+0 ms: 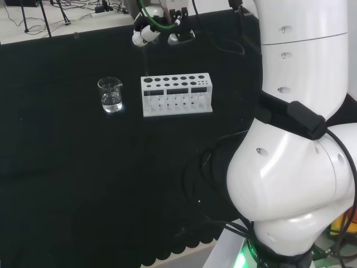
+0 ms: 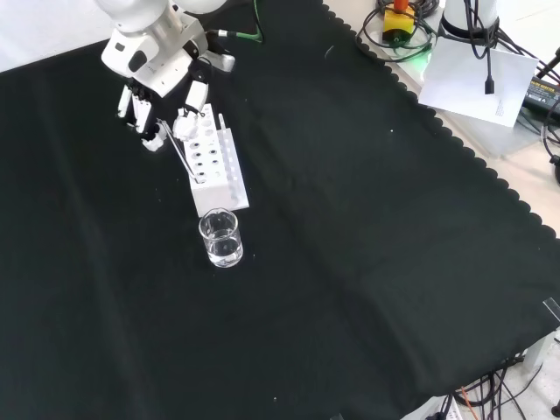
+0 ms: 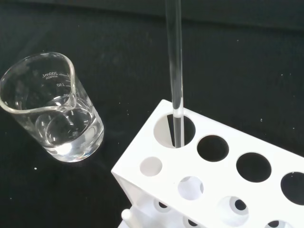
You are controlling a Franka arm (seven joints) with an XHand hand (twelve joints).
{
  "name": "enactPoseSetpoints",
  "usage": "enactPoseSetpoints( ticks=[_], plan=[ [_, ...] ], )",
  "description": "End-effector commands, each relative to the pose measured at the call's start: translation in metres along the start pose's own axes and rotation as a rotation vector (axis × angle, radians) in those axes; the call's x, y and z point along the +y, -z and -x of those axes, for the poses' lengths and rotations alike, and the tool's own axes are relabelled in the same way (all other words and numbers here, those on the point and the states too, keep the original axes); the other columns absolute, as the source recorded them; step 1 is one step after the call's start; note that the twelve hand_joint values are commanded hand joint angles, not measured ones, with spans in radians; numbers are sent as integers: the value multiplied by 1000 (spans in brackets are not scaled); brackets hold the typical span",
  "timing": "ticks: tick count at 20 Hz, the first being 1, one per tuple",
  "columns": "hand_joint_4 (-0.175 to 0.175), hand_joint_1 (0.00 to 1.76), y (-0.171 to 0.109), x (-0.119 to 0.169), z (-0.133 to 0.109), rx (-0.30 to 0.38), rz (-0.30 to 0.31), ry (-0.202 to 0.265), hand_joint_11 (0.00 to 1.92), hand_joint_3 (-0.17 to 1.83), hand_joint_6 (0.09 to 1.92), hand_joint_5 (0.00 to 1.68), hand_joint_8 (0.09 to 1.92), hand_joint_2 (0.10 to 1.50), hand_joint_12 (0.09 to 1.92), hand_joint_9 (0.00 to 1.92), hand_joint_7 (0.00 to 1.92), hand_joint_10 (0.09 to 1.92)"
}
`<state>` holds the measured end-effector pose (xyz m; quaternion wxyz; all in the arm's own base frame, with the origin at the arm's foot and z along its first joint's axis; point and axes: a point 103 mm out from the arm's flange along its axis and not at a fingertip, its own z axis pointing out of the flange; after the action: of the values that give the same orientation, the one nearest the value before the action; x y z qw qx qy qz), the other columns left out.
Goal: Take the glass rod from the white test tube rack.
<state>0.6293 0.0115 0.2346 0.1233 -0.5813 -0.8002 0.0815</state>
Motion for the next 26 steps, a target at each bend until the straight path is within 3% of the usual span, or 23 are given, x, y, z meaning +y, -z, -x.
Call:
enactPoseSetpoints(
  ticks=[1, 4, 6, 7, 12, 15, 18, 20, 23, 26],
  plan=[
    [-115, 784, -3, 1, 0, -47, -5, -5, 786, -175, 961, 665, 991, 1219, 1272, 1173, 1029, 1035],
    [-137, 947, -3, 0, 0, -56, 14, -6, 999, -175, 979, 704, 1051, 1196, 1208, 1244, 1061, 1127],
    [-128, 1053, -4, 0, -1, -66, 35, 3, 1151, -115, 1107, 813, 1127, 1202, 1184, 1286, 1095, 1164],
    [-145, 1089, -4, 1, -3, -68, 41, 5, 1236, -95, 1123, 853, 1159, 1196, 1158, 1314, 1109, 1166],
    [-175, 1250, 0, -2, -11, -70, 127, 30, 1575, -150, 1075, 930, 1112, 1197, 972, 1447, 983, 1157],
    [-175, 1269, 8, -8, -17, -51, 203, 60, 1587, -173, 892, 937, 1244, 1206, 941, 1524, 1010, 1150],
    [-175, 1284, 18, -15, -22, -22, 259, 90, 1553, -175, 712, 1020, 1224, 1181, 906, 1504, 1046, 1127],
    [-175, 1291, 27, -21, -25, -19, 274, 86, 1530, -175, 616, 1067, 1214, 1170, 906, 1470, 1055, 1130],
    [-175, 1294, 36, -27, -27, -16, 271, 69, 1519, -175, 530, 1105, 1232, 1165, 908, 1458, 1046, 1116],
    [-175, 1295, 43, -31, -27, -10, 220, 56, 1523, -159, 471, 1131, 1243, 1156, 898, 1472, 1038, 1088]
  ],
)
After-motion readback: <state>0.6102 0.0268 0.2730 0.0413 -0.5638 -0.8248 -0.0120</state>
